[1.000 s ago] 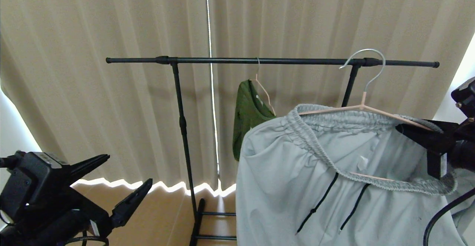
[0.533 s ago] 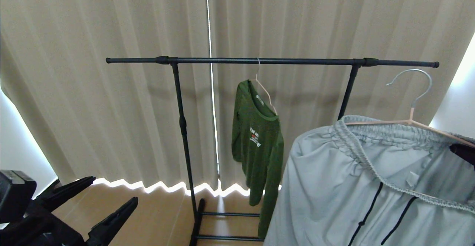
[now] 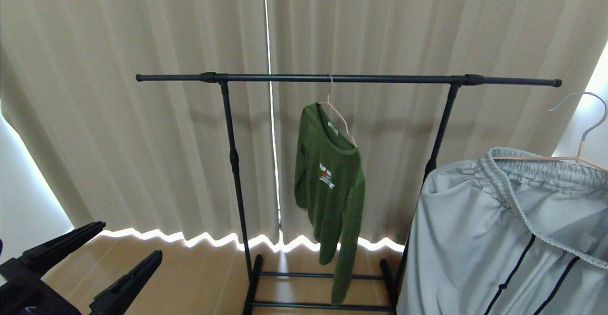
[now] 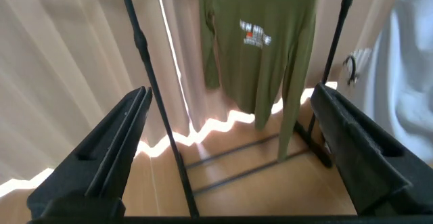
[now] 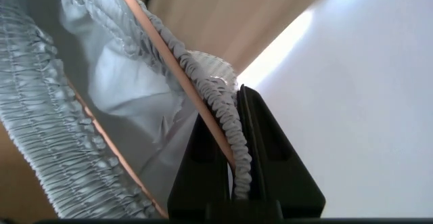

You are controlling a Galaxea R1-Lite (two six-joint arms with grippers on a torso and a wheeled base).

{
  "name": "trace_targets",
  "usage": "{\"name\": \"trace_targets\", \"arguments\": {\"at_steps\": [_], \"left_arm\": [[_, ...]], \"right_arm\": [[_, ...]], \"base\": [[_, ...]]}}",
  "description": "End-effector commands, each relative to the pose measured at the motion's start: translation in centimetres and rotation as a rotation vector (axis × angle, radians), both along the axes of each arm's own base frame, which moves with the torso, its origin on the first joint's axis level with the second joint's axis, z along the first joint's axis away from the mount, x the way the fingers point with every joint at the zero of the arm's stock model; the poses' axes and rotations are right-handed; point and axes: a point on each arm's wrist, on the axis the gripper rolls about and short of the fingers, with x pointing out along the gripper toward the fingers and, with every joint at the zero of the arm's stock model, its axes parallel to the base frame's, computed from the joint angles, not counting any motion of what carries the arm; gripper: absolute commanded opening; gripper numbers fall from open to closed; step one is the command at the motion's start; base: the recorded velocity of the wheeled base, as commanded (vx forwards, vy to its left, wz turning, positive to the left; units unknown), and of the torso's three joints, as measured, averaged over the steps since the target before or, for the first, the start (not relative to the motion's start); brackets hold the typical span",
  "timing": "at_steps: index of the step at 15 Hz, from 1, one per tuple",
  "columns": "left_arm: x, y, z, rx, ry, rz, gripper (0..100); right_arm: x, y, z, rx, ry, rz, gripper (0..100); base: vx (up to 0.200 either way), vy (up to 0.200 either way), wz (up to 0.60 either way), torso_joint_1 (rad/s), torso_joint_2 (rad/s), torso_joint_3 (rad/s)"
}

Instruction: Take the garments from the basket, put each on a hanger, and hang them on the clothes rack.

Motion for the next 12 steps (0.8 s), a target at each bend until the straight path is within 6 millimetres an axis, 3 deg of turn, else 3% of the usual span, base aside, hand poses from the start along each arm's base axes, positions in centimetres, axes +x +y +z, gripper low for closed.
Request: {"name": "trace_targets", "arguments": {"at_steps": [1, 5, 12], "left_arm": [[-0.15, 0.07, 0.31, -0.011, -0.019, 0.002, 100], [0.04, 0.01, 0.52, -0.013, -0.018, 0.003, 100], [-0.06, 0.05, 0.39, -0.008, -0.016, 0.003, 100]], "right_arm": [[-0.04, -0.01, 0.21, -0.002, -0.015, -0.002, 0], [-0.08, 0.00, 0.05, 0.003, -0.012, 0.003, 0], [0.07, 0.03, -0.22, 0.007, 0.000, 0.008, 0]], "base": [[0.000, 0.000, 0.00, 0.000, 0.00, 0.000], [0.000, 0.000, 0.00, 0.000, 0.00, 0.000], [0.200, 0.000, 0.00, 0.004, 0.00, 0.001]]}}
